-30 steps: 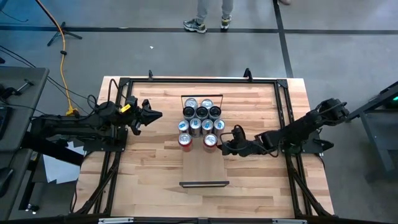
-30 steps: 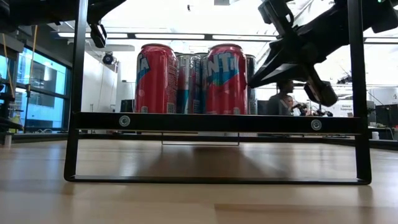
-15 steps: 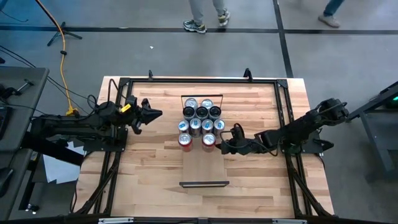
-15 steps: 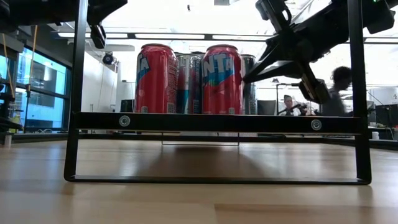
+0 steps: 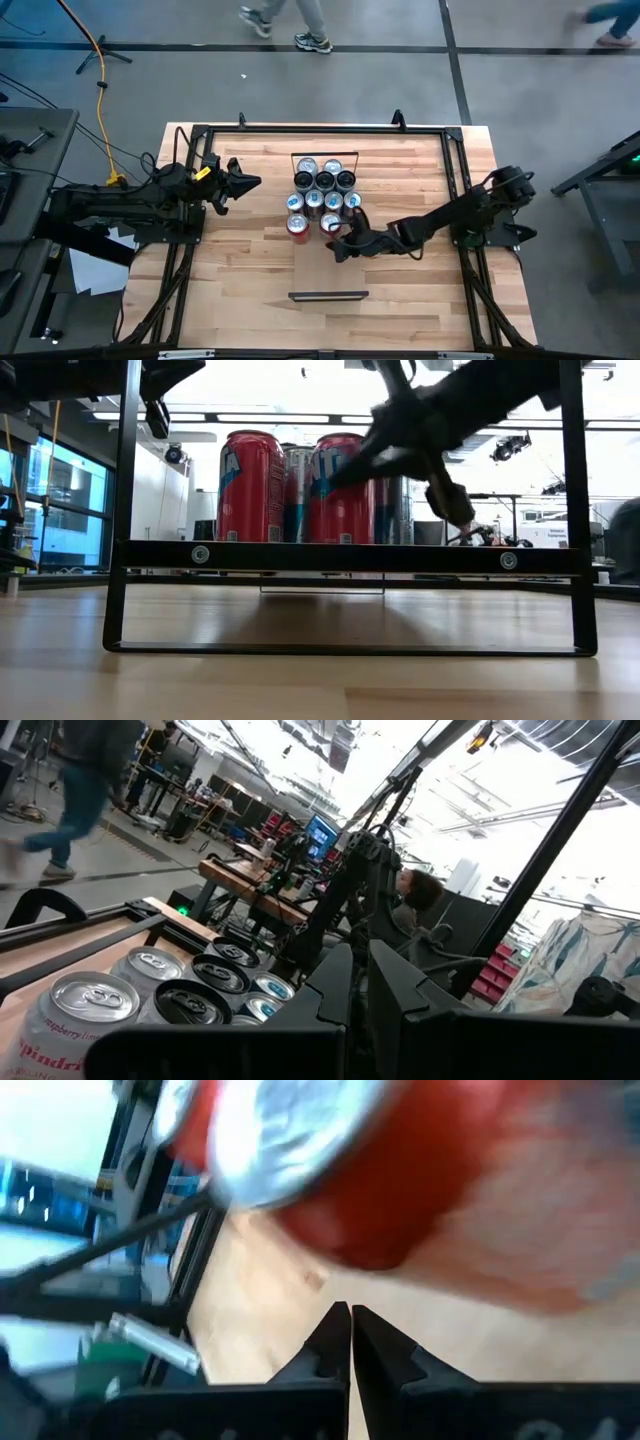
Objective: Place canned beverage on shelf
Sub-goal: Put the red soda can on the shelf aligned with the other red soda can
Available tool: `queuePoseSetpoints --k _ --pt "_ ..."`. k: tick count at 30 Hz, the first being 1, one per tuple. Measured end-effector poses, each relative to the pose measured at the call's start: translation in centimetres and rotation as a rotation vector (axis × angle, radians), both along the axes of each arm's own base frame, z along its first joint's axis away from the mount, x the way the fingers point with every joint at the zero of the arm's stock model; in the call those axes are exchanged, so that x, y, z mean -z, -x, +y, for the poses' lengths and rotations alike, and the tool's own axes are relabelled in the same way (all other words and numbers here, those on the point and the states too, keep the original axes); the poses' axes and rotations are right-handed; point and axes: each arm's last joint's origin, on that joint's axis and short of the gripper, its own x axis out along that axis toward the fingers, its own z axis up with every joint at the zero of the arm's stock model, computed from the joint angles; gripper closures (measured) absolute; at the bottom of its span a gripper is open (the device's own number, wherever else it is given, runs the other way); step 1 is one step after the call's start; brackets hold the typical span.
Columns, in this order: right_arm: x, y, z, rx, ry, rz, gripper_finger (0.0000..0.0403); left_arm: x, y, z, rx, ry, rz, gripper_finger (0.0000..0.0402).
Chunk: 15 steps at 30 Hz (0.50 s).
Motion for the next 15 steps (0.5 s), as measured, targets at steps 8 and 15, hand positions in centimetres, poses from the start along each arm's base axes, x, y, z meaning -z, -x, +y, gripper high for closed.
queuePoseSetpoints --k 8,15 --pt "-3.1 1.5 1.2 -0.133 0.033 0.054 0.0403 0.0 0.0 0.0 0.011 0.007 -0.001 0.0401" --pt "-5.1 4.3 0.4 0.141 0.071 0.083 0.0403 0.0 0.0 0.0 0.010 0.006 -0.001 0.0401"
